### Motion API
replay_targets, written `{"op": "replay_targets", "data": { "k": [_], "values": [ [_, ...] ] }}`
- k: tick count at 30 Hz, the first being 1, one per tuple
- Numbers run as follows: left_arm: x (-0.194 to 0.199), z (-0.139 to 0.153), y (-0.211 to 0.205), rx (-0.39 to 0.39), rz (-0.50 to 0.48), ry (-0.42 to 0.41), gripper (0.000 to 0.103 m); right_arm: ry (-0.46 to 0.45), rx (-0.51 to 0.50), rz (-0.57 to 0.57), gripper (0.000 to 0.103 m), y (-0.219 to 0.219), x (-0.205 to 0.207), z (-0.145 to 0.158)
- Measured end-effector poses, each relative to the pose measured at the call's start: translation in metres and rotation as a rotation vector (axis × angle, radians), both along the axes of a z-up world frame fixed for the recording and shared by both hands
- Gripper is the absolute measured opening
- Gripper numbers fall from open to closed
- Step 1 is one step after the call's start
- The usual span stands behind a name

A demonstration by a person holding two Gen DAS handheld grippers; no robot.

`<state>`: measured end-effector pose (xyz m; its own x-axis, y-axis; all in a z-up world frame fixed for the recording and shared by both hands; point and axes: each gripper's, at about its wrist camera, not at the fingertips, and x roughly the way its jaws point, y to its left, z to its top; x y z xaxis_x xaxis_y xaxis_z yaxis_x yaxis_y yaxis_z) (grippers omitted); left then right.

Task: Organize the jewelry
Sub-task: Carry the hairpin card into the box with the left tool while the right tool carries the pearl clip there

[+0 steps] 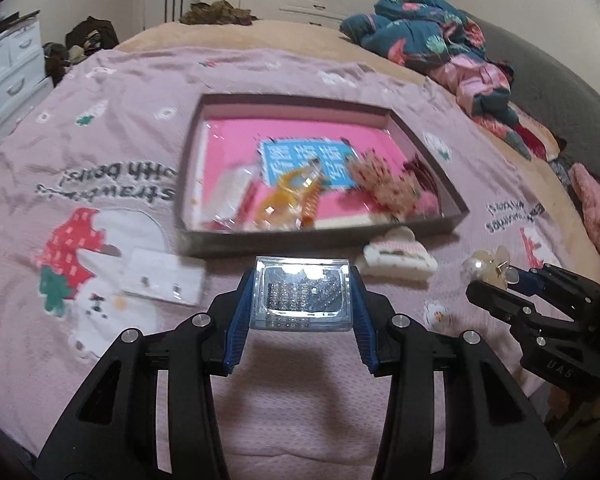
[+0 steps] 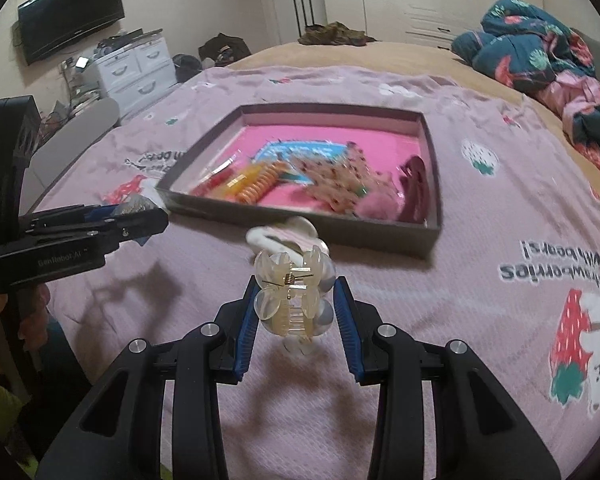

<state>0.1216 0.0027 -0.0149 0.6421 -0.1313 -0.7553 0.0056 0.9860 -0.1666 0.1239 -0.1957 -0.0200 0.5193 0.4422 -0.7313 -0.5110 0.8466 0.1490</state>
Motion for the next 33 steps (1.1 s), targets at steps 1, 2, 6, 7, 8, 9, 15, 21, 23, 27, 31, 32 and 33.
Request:
{"op": "replay_targets", "data": {
  "k": [1, 2, 6, 7, 8, 9, 15, 21, 23, 27, 31, 32, 33],
  "values": [
    [0.000, 0.002, 0.003, -0.001, 0.006, -0.005, 0.036, -0.004, 0.001, 0.004, 0.035, 0.003, 0.001, 0.003],
    [0.000, 0.005, 0.006, -0.002, 0.012, -0.010, 0.036, -0.008, 0.003, 0.007, 0.035, 0.005, 0.003, 0.005],
    [0.002, 0.013, 0.015, -0.002, 0.027, -0.021, 0.036, -0.024, 0.014, 0.019, 0.035, 0.013, 0.008, 0.015],
    [0.002, 0.015, 0.017, -0.002, 0.030, -0.023, 0.036, -0.027, 0.015, 0.021, 0.035, 0.015, 0.009, 0.016],
    [0.003, 0.017, 0.018, -0.003, 0.033, -0.025, 0.036, -0.032, 0.018, 0.022, 0.035, 0.016, 0.010, 0.019],
    [0.004, 0.020, 0.021, -0.002, 0.035, -0.028, 0.036, -0.035, 0.020, 0.022, 0.035, 0.017, 0.012, 0.020],
    [0.011, 0.034, 0.027, 0.006, 0.049, -0.050, 0.036, -0.059, 0.040, 0.013, 0.035, 0.018, 0.024, 0.033],
    [0.020, 0.043, 0.026, 0.016, 0.049, -0.062, 0.036, -0.076, 0.046, -0.012, 0.035, 0.012, 0.039, 0.042],
    [0.024, 0.046, 0.025, 0.018, 0.046, -0.067, 0.036, -0.086, 0.054, -0.022, 0.035, 0.009, 0.043, 0.046],
    [0.032, 0.050, 0.022, 0.019, 0.041, -0.072, 0.036, -0.095, 0.061, -0.053, 0.035, 0.000, 0.055, 0.051],
    [0.041, 0.054, 0.016, 0.020, 0.029, -0.080, 0.036, -0.114, 0.058, -0.079, 0.035, -0.008, 0.065, 0.057],
    [0.043, 0.054, 0.015, 0.020, 0.026, -0.080, 0.036, -0.119, 0.055, -0.085, 0.035, -0.010, 0.068, 0.058],
    [0.047, 0.055, 0.013, 0.019, 0.021, -0.082, 0.036, -0.121, 0.053, -0.089, 0.035, -0.012, 0.071, 0.059]
  ]
}}
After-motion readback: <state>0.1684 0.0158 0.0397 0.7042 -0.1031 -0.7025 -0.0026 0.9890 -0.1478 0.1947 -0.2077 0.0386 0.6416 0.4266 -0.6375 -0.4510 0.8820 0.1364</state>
